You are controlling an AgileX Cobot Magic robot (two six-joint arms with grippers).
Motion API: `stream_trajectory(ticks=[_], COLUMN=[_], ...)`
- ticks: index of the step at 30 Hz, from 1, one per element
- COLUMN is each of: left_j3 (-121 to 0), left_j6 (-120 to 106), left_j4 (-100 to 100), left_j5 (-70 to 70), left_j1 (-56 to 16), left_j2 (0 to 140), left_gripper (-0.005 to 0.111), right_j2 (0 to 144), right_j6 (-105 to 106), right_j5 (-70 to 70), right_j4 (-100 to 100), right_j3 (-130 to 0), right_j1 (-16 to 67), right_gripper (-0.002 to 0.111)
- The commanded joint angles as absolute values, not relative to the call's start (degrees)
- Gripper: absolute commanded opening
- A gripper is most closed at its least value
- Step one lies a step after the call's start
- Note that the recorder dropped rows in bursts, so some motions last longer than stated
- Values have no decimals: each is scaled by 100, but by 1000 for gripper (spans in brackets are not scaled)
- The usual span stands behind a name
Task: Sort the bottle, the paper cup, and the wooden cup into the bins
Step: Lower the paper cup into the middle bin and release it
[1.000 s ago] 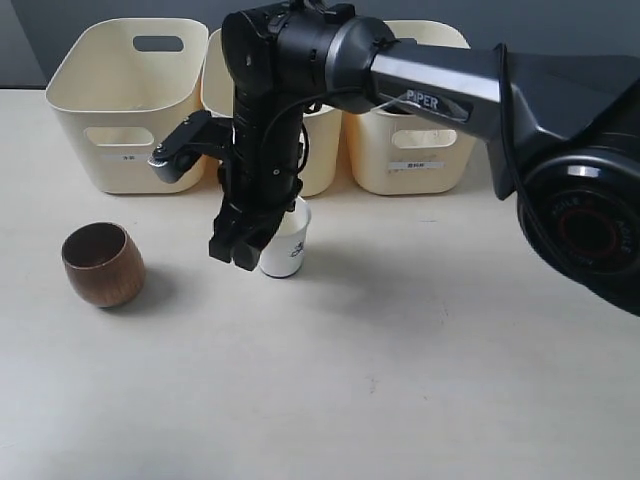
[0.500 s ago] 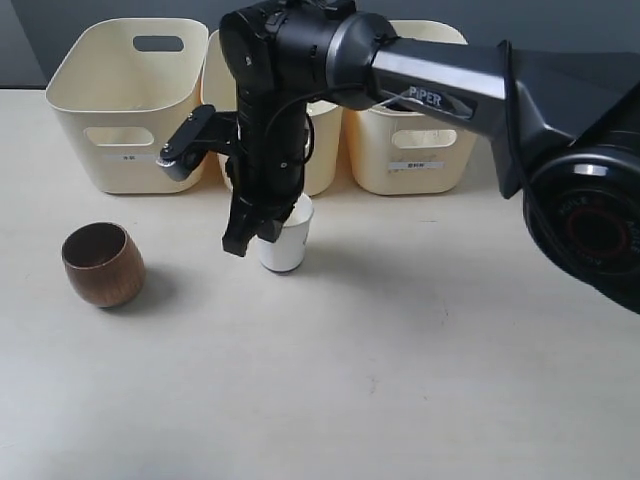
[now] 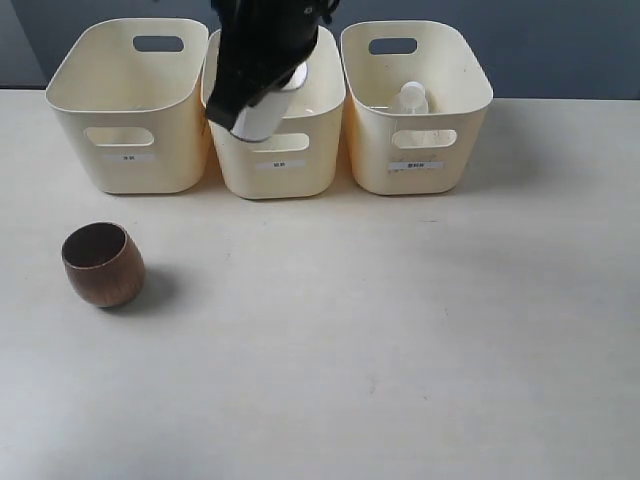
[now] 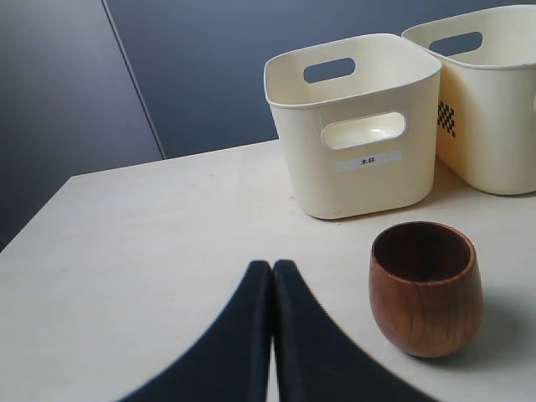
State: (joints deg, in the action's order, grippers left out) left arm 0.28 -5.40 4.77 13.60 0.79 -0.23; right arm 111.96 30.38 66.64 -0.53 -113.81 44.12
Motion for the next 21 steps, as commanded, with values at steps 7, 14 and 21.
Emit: stream_trajectory(ticks=[7,14,21], left_j3=[0,0,0], left_j6=[-507,-507,-507], left_j4=[474,474,474], left_j5=[1331,1331,1331], left_j1=[94,94,94], left_j2=[0,0,0], left_gripper=[0,0,0], right_j2=[11362,11881,12377], right_j6=[2489,2439,2427], right_j5=[5295,4670,3971], right_j4=[1348,955,999], right_j3=[-11402,-11402,-11402], right_j1=[4351,3877,3758], right_gripper=[-1,-1,-1])
